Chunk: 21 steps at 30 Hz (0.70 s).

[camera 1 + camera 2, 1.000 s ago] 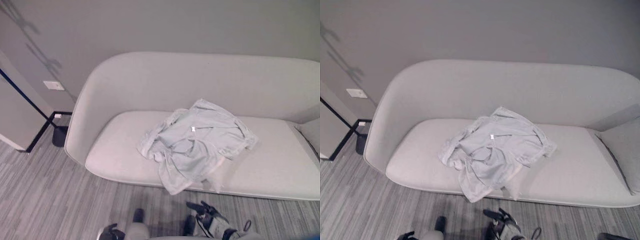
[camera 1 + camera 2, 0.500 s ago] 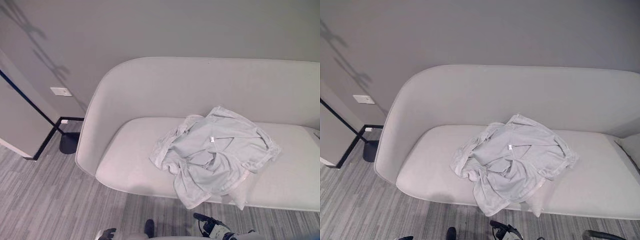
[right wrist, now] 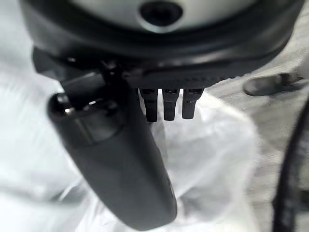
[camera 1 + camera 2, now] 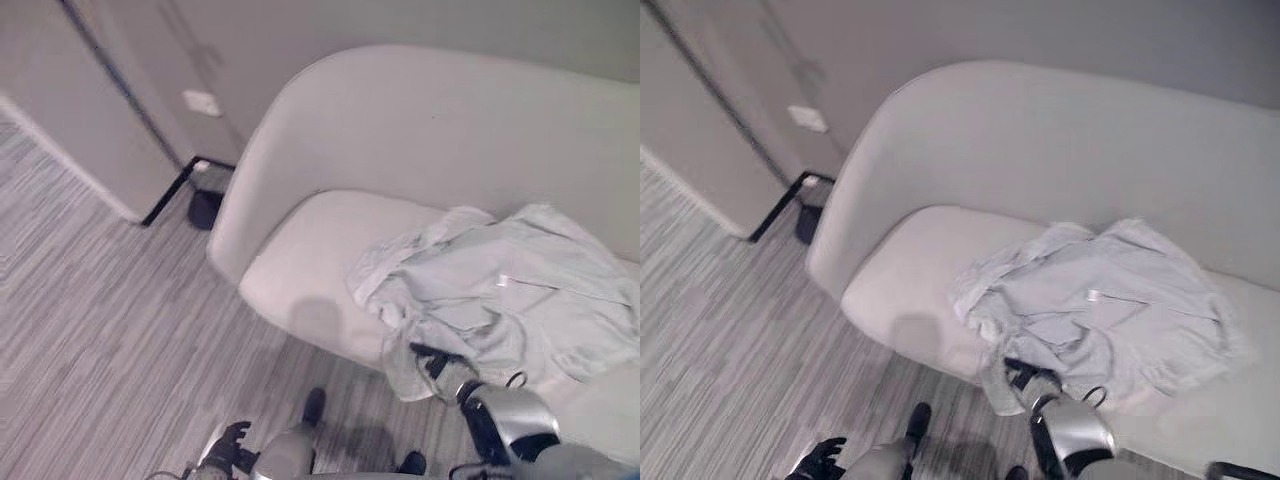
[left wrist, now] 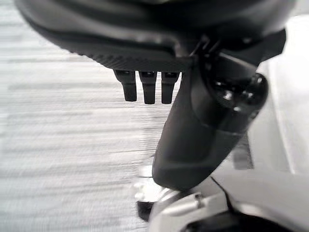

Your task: Hang the clothes on the sofa on the clothes rack.

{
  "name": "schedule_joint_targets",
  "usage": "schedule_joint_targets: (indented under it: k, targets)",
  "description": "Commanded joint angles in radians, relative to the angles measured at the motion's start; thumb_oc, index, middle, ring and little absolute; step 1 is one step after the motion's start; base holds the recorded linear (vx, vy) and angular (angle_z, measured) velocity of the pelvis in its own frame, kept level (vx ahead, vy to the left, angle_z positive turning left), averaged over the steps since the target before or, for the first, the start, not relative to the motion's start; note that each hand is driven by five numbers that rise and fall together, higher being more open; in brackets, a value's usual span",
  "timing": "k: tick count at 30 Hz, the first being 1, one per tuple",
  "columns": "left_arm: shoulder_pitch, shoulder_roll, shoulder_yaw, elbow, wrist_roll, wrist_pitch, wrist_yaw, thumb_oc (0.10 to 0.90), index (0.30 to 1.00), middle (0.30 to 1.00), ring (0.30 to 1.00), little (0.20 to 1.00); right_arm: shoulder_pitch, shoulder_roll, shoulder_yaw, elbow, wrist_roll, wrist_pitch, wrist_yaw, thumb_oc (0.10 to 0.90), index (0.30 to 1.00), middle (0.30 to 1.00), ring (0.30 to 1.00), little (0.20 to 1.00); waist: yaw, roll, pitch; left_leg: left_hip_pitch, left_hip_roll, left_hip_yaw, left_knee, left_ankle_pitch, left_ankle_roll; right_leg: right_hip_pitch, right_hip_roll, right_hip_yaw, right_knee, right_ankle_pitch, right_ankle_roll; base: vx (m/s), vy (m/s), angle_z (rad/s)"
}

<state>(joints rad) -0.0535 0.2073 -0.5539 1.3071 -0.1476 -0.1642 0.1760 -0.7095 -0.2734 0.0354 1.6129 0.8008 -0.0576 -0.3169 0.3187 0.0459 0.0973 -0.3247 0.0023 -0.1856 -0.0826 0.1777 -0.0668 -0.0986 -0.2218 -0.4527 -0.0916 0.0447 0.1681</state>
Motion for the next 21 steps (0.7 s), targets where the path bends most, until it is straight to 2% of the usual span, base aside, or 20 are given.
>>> schedule_joint_targets:
  k: [1,2,7,9,10,11,12,13,14,21]
  targets:
    - [-0.078,-0.017,-0.059,0.059,0.002,-0.017,0.010,0.800,0.900,0.900,0.900,0.900,-0.087,-0.051,-0.023,0.051,0.042,-0.013,-0.026,0.800,0.900,0.900,0.900,0.900,0.035,-0.013,0.024,-0.067,-0.011,-0.052,-0.005,-0.064,-0.042,0.008,-0.094,0.012,0.004,0.040,0.053,-0.01,0.022,0.29]
    - [-0.084,-0.013,-0.070,0.052,-0.008,-0.022,0.011,0.800,0.900,0.900,0.900,0.900,-0.120,-0.093,-0.031,0.069,0.067,0.000,-0.026,0.800,0.900,0.900,0.900,0.900,0.047,-0.007,0.041,-0.084,-0.018,-0.061,-0.005,-0.060,-0.044,-0.004,-0.097,0.007,0.004,0.039,0.055,-0.01,0.023,0.28]
    - [-0.106,-0.010,-0.083,0.050,-0.043,-0.038,0.011,0.800,0.900,0.900,0.900,0.900,-0.189,-0.175,-0.042,0.087,0.157,0.042,-0.010,0.800,0.900,0.900,0.900,0.900,0.081,-0.006,0.078,-0.136,-0.035,-0.076,-0.005,-0.053,-0.045,-0.036,-0.106,-0.001,0.004,0.034,0.057,0.03,0.025,0.08]
    - [-0.112,-0.011,-0.083,0.048,-0.053,-0.042,0.008,0.800,0.900,0.900,0.900,0.900,-0.194,-0.176,-0.040,0.087,0.176,0.056,0.003,0.800,0.900,0.900,0.900,0.900,0.085,-0.009,0.087,-0.146,-0.036,-0.078,-0.005,-0.055,-0.046,-0.044,-0.108,-0.002,0.004,0.031,0.058,0.09,-0.016,0.05]
    - [-0.126,-0.011,-0.079,0.047,-0.066,-0.048,0.007,0.800,0.900,0.900,0.900,0.900,-0.194,-0.171,-0.043,0.087,0.245,0.072,0.025,0.723,0.785,0.785,0.785,0.785,0.087,-0.019,0.091,-0.153,-0.038,-0.076,-0.005,-0.079,-0.048,-0.047,-0.106,0.008,0.004,0.008,0.063,0.06,0.016,0.05]
    - [-0.127,-0.008,-0.080,0.048,-0.066,-0.049,0.007,0.800,0.900,0.900,0.900,0.900,-0.194,-0.170,-0.043,0.087,0.251,0.073,0.027,0.538,0.507,0.507,0.507,0.507,0.092,-0.018,0.096,-0.162,-0.042,-0.075,-0.005,-0.056,-0.045,-0.058,-0.111,-0.003,0.004,0.030,0.059,0.04,0.025,0.03]
    - [-0.135,-0.009,-0.080,0.048,-0.075,-0.054,0.008,0.800,0.900,0.900,0.900,0.900,-0.201,-0.158,-0.043,0.087,0.300,0.069,0.039,0.400,0.300,0.300,0.300,0.300,0.093,-0.023,0.100,-0.169,-0.046,-0.074,-0.005,-0.056,-0.043,-0.066,-0.112,0.001,0.004,0.031,0.059,0.03,0.022,0.00]
    - [-0.145,-0.012,-0.076,0.045,-0.087,-0.064,0.011,0.800,0.900,0.900,0.900,0.900,-0.219,-0.126,-0.040,0.087,0.374,0.054,0.086,0.400,0.300,0.300,0.300,0.300,0.092,-0.038,0.102,-0.168,-0.044,-0.069,-0.005,-0.083,-0.045,-0.065,-0.110,0.016,0.004,0.008,0.062,0.12,-0.040,-0.03]
    - [-0.151,-0.012,-0.068,0.042,-0.094,-0.069,0.011,0.800,0.900,0.900,0.900,0.900,-0.227,-0.112,-0.038,0.080,0.392,0.049,0.101,0.400,0.300,0.300,0.300,0.300,0.092,-0.046,0.107,-0.175,-0.045,-0.064,-0.005,-0.083,-0.045,-0.070,-0.113,0.017,0.004,0.010,0.063,0.12,-0.054,-0.06]
    - [-0.195,0.003,-0.053,0.009,-0.113,-0.077,0.012,0.800,0.900,0.900,0.900,0.900,-0.208,-0.069,-0.023,0.030,0.404,0.015,0.132,0.400,0.300,0.300,0.300,0.300,0.081,-0.073,0.122,-0.194,-0.054,-0.061,-0.005,-0.081,-0.041,-0.085,-0.118,0.012,0.004,0.013,0.067,0.00,-0.025,-0.07]
